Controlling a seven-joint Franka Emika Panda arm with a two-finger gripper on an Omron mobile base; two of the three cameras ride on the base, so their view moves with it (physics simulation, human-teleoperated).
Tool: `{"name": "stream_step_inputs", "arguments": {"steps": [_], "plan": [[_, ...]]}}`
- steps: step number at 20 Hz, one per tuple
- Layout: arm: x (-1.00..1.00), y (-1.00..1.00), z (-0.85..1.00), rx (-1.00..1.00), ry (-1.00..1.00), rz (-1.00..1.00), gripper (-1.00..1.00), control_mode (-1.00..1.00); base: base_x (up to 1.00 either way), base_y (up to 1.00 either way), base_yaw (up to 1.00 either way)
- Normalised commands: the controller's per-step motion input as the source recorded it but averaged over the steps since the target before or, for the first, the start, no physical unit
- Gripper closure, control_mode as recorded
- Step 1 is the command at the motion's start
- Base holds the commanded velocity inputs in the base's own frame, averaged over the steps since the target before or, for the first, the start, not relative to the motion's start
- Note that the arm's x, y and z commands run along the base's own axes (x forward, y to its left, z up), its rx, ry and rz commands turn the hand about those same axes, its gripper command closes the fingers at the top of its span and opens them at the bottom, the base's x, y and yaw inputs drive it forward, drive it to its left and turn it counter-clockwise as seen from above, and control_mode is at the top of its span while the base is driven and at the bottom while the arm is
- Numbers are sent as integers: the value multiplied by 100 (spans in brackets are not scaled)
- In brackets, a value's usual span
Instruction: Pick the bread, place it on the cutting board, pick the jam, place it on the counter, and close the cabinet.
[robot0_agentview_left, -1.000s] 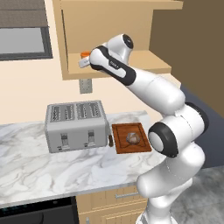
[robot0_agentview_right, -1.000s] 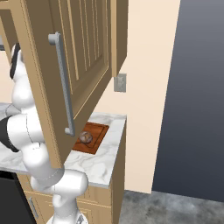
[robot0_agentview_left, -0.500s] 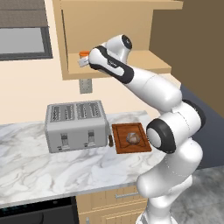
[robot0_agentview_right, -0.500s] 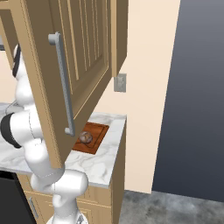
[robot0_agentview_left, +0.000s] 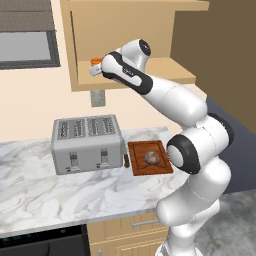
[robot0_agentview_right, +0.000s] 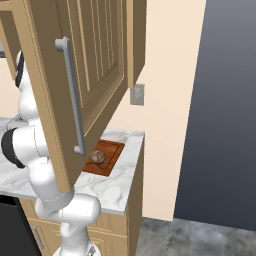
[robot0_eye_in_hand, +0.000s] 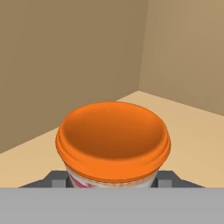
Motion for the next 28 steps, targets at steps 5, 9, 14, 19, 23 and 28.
{"name": "stream_step_inputs", "arguments": {"steps": [5,9,14,19,23,28], "plan": [[-12,-5,0,0,0,0,100,-100,0,0,0],[-38,-18,0,0,0,-1,100,-100,0,0,0],[-58,-25,0,0,0,-5,100,-100,0,0,0],[-71,-25,0,0,0,-7,100,-100,0,0,0],[-77,-22,0,0,1,-7,100,-100,0,0,0],[-75,-12,0,0,6,-7,100,-100,0,0,0]]}}
